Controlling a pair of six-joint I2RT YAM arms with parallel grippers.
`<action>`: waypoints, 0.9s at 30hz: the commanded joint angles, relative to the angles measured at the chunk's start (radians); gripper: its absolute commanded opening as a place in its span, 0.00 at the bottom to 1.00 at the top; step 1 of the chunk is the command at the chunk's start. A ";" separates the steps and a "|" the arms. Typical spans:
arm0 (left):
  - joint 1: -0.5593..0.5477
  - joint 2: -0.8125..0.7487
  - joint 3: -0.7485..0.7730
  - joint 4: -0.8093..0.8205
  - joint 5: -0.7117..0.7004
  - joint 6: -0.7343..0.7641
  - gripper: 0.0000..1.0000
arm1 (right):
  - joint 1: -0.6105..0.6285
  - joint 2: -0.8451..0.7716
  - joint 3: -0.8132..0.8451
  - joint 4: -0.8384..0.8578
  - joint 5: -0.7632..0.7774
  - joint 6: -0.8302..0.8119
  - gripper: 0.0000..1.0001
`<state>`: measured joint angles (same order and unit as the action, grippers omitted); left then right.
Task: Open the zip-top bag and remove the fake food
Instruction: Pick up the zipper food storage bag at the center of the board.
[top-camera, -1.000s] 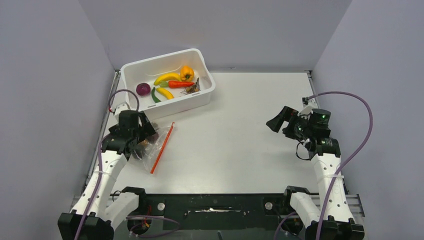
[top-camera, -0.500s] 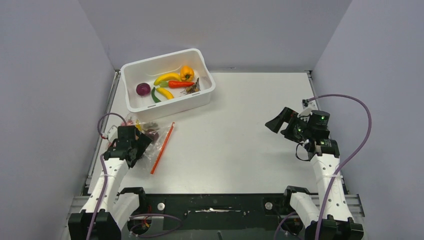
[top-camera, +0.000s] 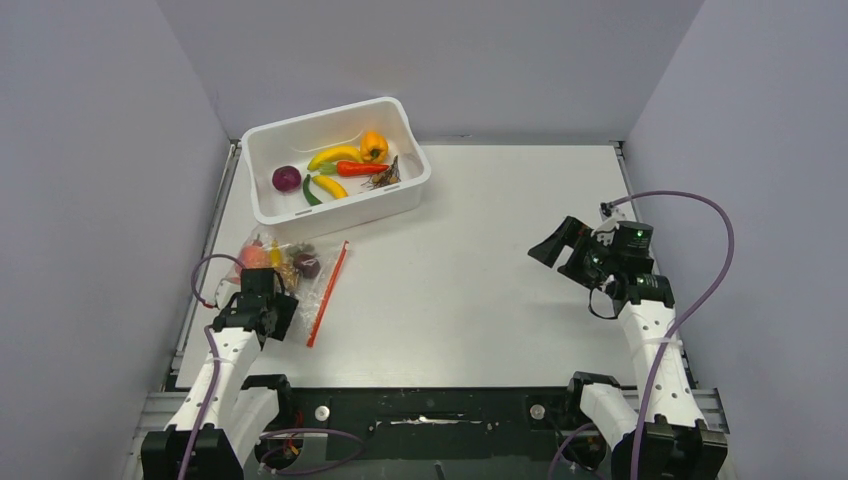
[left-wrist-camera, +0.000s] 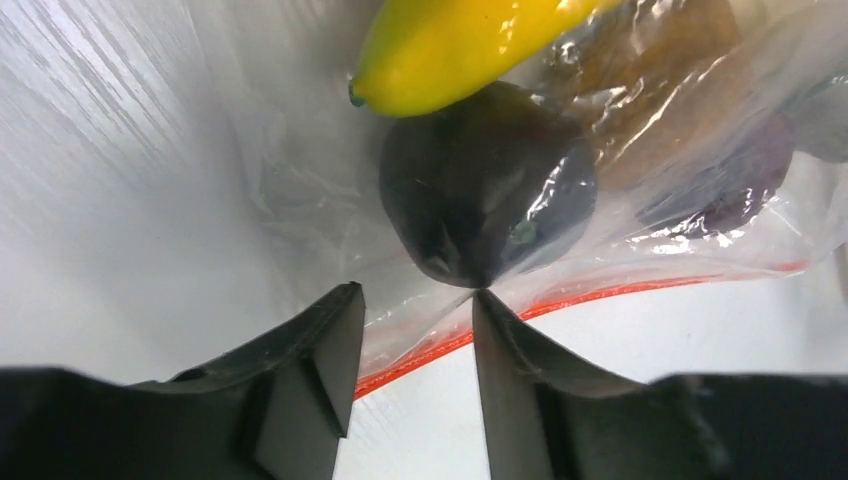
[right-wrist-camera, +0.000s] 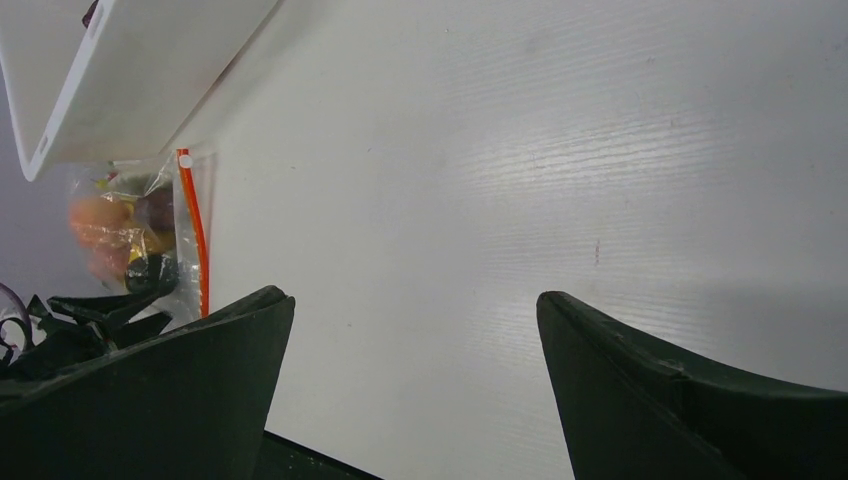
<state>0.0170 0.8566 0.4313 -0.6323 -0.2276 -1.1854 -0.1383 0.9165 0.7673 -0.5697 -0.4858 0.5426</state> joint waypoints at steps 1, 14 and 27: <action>0.006 -0.012 0.001 0.047 0.045 -0.029 0.35 | -0.008 0.004 -0.011 0.049 0.001 0.019 0.98; -0.131 -0.060 -0.054 0.152 0.260 -0.025 0.00 | -0.008 -0.126 -0.113 0.129 0.041 0.036 0.98; -0.840 0.042 -0.031 0.589 0.040 -0.152 0.00 | 0.052 -0.085 -0.296 0.440 -0.194 0.272 0.98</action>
<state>-0.6773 0.8001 0.3389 -0.2955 -0.1047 -1.3407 -0.1272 0.7807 0.4870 -0.2863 -0.5941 0.7219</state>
